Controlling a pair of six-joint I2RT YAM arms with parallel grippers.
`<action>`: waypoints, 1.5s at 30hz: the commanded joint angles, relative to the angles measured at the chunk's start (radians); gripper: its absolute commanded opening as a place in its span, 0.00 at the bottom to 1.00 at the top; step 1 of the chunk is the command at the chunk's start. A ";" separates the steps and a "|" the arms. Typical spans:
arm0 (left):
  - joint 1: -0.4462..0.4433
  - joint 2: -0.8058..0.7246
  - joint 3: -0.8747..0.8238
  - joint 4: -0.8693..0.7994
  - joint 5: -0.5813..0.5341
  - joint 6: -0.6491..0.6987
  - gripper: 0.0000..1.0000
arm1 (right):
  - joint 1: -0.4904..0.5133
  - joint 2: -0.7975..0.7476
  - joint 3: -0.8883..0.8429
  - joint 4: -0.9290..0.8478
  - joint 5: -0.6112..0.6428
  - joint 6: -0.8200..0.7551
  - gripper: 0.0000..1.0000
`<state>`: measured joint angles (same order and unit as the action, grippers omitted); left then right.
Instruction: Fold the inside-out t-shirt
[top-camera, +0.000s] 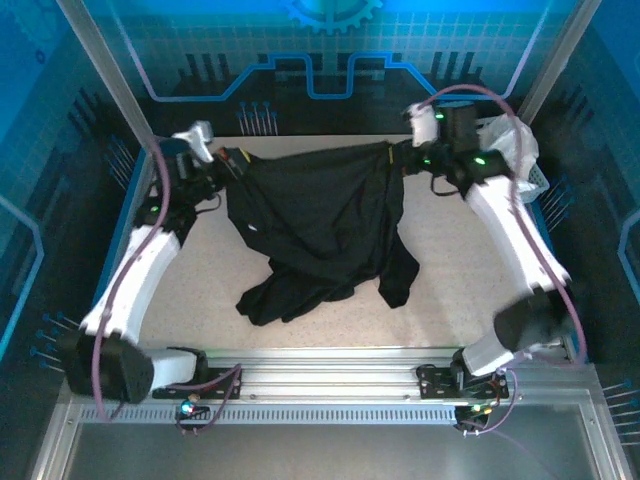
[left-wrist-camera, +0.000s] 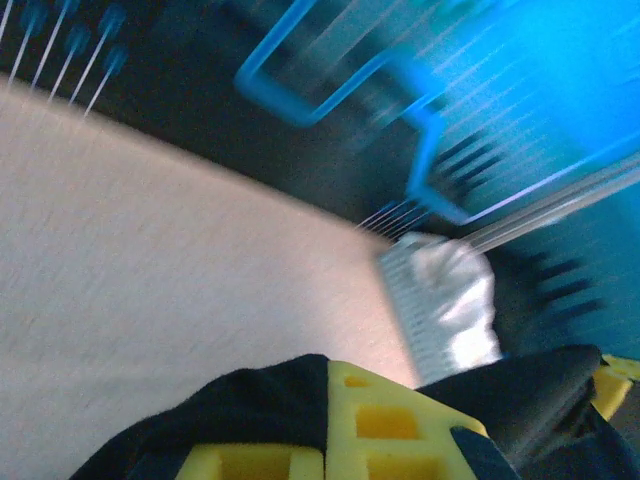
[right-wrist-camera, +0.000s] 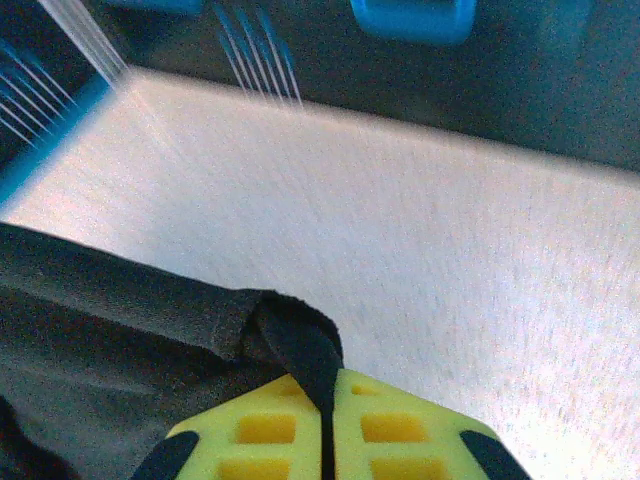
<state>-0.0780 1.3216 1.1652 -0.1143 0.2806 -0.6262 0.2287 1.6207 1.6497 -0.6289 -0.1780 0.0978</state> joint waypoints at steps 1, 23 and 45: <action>-0.002 0.171 0.005 0.048 -0.029 0.015 0.00 | -0.021 0.222 0.053 -0.052 0.106 0.015 0.15; -0.002 0.366 0.084 0.100 0.006 0.003 0.00 | 0.239 0.497 0.036 -0.004 0.238 -0.037 0.61; 0.015 0.191 -0.152 0.000 -0.208 0.142 0.57 | 0.127 0.284 -0.047 0.233 -0.090 0.159 0.00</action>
<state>-0.0563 1.6024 1.1164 -0.0975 0.0967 -0.5053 0.3782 1.8954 1.6409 -0.4652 -0.1711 0.1886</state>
